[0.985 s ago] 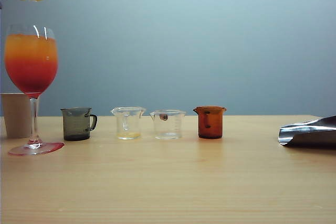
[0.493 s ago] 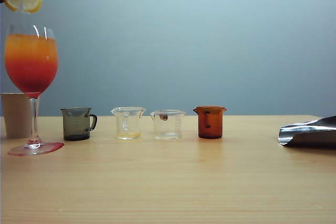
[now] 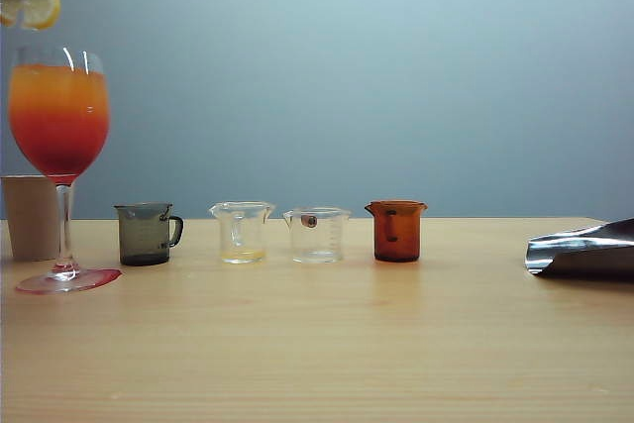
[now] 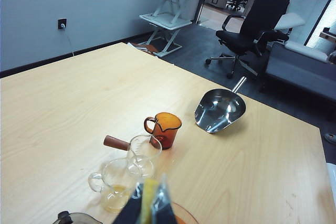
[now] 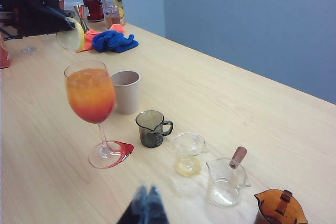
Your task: Pick up the lemon slice from the paper cup on the left and carefully insert it into the rim of the goblet.
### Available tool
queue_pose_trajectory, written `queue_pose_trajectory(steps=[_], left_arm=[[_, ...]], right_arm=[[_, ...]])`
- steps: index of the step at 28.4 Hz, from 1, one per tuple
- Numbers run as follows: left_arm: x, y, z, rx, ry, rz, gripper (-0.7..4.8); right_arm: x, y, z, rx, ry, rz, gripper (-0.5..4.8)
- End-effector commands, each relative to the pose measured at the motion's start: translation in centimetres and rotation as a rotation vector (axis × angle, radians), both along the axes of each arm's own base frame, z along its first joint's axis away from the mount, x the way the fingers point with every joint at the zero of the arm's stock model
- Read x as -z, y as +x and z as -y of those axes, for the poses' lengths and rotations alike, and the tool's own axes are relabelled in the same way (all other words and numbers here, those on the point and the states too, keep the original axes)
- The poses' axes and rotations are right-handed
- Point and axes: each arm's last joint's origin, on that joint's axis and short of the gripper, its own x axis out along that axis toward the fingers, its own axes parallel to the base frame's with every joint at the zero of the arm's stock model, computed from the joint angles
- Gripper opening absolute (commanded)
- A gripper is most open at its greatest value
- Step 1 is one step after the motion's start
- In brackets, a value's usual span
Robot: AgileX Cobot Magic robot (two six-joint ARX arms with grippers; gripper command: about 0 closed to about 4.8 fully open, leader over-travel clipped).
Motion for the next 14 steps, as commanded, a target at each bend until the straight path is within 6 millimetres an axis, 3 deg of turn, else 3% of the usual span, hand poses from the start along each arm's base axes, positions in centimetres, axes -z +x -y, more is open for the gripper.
queue_pose_trajectory(steps=[1,14], left_arm=[[-0.1,0.0,0.1,0.008,0.010,0.035,-0.06],[1.2,0.4,0.4,0.017,0.015,0.017,-0.06]], right_arm=[[-0.5,-0.1,0.0,-0.002,0.015,0.025,-0.05],[-0.5,0.0,0.0,-0.002,0.015,0.025,-0.05]])
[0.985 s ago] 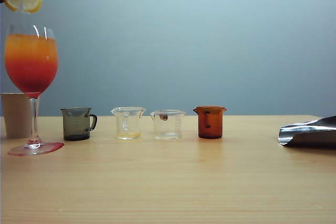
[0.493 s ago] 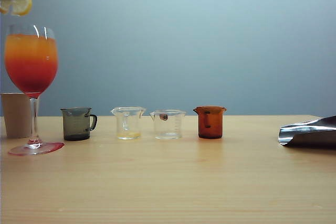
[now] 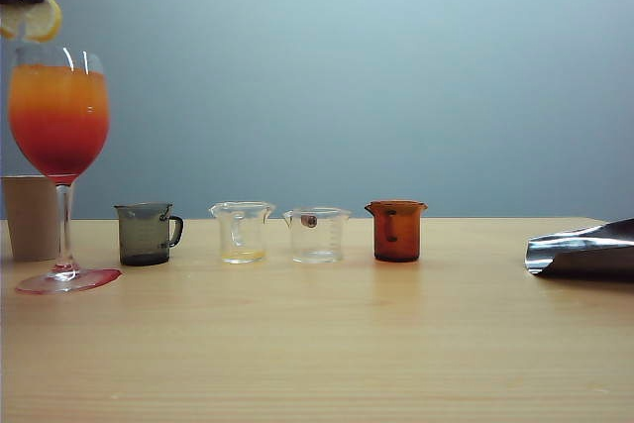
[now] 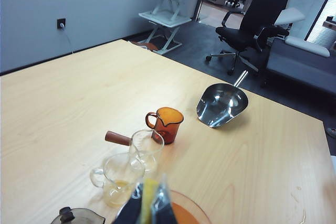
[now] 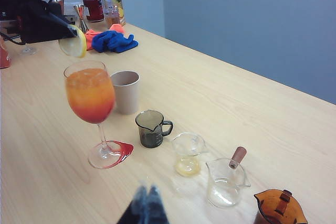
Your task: Pick up the lemon slice from the paper cup on the left and carefully insert it into the rim of the goblet.
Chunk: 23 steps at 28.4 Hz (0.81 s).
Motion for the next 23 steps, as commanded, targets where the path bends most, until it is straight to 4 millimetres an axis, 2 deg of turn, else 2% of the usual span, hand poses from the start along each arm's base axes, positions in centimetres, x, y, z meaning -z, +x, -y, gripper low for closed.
queue_pose_trajectory(steps=[1,23], left_arm=[[0.21,0.18,0.26,0.008,0.007,-0.003,-0.06],[0.92,0.58,0.10,0.004,0.007,-0.027,-0.06]], right_arm=[[-0.48,-0.05,0.03,-0.003,0.015,0.024,-0.05],[-0.48,-0.05,0.03,-0.003,0.015,0.025,-0.05]])
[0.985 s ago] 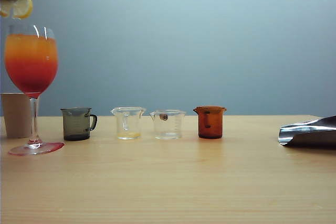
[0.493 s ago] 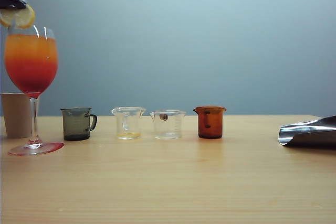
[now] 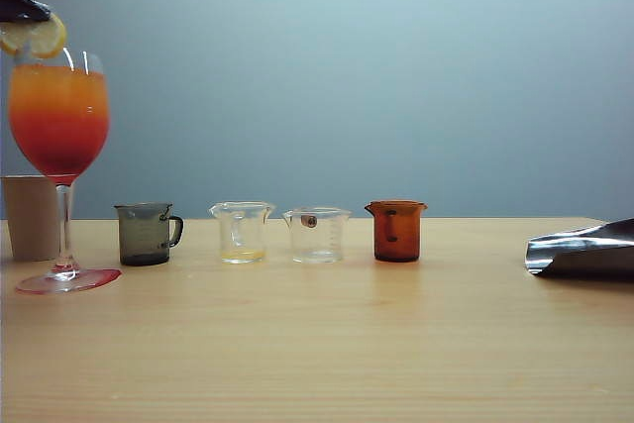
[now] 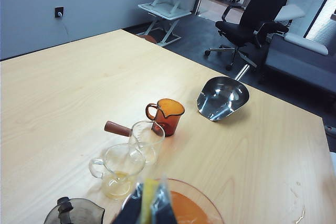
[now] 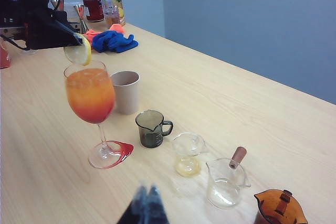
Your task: Pick up the lemon slice from the paper cup on the left and carefully insert it into the rim of the goblet.
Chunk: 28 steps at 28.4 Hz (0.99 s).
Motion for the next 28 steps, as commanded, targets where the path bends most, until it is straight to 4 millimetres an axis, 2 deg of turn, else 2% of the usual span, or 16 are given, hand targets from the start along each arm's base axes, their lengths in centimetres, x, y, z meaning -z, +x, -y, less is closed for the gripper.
queue_pose_trajectory(steps=[1,28], left_arm=[[0.01,0.00,-0.01,0.004,0.001,0.019,-0.06],[0.51,-0.13,0.04,-0.010,0.065,0.022,-0.06]], right_arm=[[-0.48,-0.05,0.03,-0.002,0.015,0.025,-0.05],[-0.48,-0.05,0.03,-0.002,0.014,0.024,-0.05]])
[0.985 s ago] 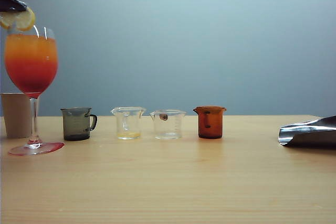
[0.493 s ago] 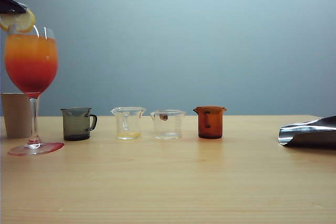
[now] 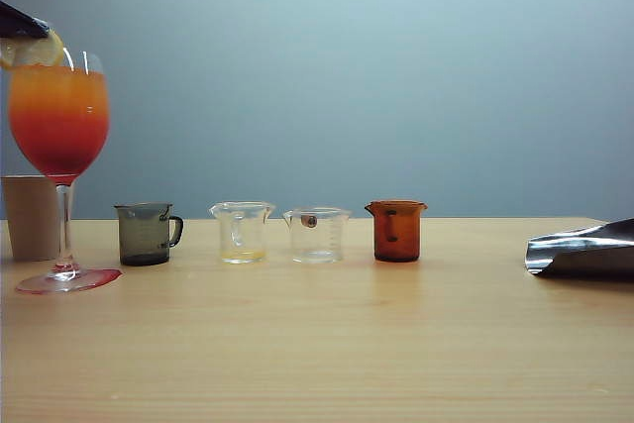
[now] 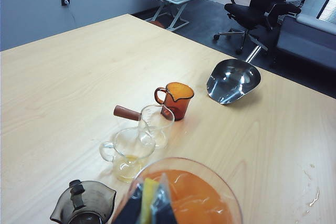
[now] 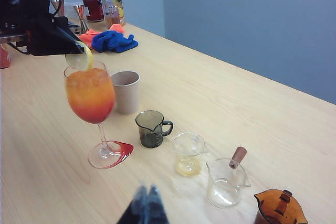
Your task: Pick up the lemon slice from the paper cup on the left and carefully insert it into the rim of the goblet.
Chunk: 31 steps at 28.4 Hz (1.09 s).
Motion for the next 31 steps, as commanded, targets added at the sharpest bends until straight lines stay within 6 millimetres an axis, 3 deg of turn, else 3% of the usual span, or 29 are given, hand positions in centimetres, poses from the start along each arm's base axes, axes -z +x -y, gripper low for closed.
queue_pose_trajectory(steps=[1,27,31], left_arm=[[0.0,0.0,0.1,0.005,-0.003,0.009,-0.06],[1.9,-0.5,0.2,0.032,-0.049,0.060,-0.05],[1.9,-0.5,0.2,0.032,-0.050,0.060,0.60]], right_arm=[[-0.5,0.0,0.0,-0.002,0.015,0.025,-0.05],[-0.5,0.0,0.0,-0.002,0.014,0.024,-0.05],[-0.5,-0.1,0.0,-0.002,0.014,0.024,-0.05]])
